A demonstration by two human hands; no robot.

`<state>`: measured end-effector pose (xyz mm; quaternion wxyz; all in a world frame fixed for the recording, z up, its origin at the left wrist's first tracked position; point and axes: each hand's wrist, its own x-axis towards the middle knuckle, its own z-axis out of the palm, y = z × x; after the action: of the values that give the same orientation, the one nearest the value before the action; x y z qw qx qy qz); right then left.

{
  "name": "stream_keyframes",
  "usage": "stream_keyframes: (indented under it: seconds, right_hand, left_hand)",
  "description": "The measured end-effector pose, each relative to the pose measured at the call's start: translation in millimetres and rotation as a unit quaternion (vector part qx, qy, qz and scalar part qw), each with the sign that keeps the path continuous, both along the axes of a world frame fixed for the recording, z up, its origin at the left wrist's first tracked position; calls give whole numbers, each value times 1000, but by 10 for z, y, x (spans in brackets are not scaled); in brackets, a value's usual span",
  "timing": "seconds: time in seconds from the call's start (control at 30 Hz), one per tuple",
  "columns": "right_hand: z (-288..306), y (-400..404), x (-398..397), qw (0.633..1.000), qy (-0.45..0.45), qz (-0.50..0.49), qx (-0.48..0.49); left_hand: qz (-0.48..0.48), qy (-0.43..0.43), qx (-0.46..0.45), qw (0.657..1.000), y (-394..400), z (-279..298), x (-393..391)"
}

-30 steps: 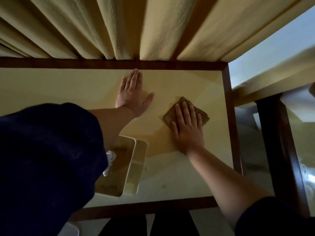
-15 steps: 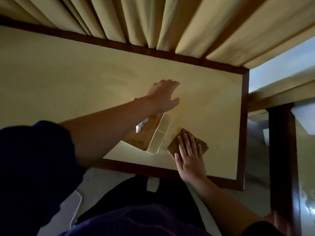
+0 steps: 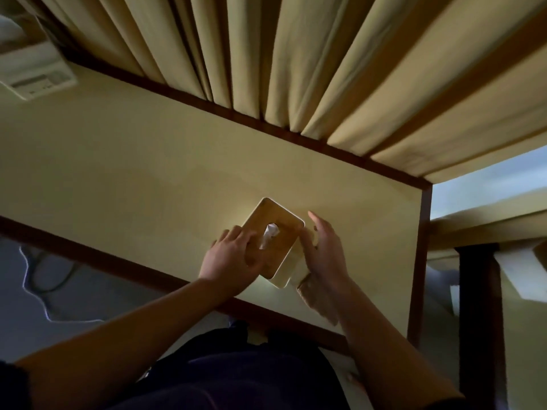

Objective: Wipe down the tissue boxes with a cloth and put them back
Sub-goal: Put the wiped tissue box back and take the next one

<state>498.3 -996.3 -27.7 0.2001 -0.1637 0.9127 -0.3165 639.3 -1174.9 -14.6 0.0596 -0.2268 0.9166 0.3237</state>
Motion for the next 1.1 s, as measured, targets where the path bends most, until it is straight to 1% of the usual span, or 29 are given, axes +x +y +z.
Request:
stream_keyframes:
  seconds: [0.1,0.2,0.27,0.37,0.43,0.53,0.63,0.73,0.83,0.93,1.0,1.1]
  right_hand:
    - [28,-120,-5,1000,13,-4,15]
    - [62,-42,44,998,6,-41,46]
    - [80,64,111,996,-7,-28,87]
    - [139,148,314,989,-31,-11,142]
    - [211,155,440,988,-4,-4,152]
    - [276,147,475,988,74,32,133]
    - [252,56,412,986,91,92,108]
    - [248,-67,363,981,108,122,102]
    - [229,-141,329,982,115,119,86]
    - [176,-159,295,979,134,119,94]
    - [132,-150,277,980,123,126,91]
    - [103,-109,257,989,97,102,35]
  left_hand:
    - [-7,6,-22,1000,34,-10,-30]
    - [-60,9,-53,997,-28,-29,-85]
    - [-81,30,-63,994,-127,-40,-127]
    - [-107,68,-53,990,-227,-65,-174]
    - [-125,94,-55,986,-236,-120,-195]
    - [-141,97,-70,983,-227,-178,-217]
    - [-141,83,-78,983,-218,-155,-252]
    - [-128,73,-71,987,-240,-124,-278]
    - [-119,89,-50,988,-289,-88,-269]
    - [-104,97,-27,990,-323,-92,-239]
    - [-91,91,-13,992,-332,-93,-223]
    - [-109,75,-16,991,-325,-82,-217]
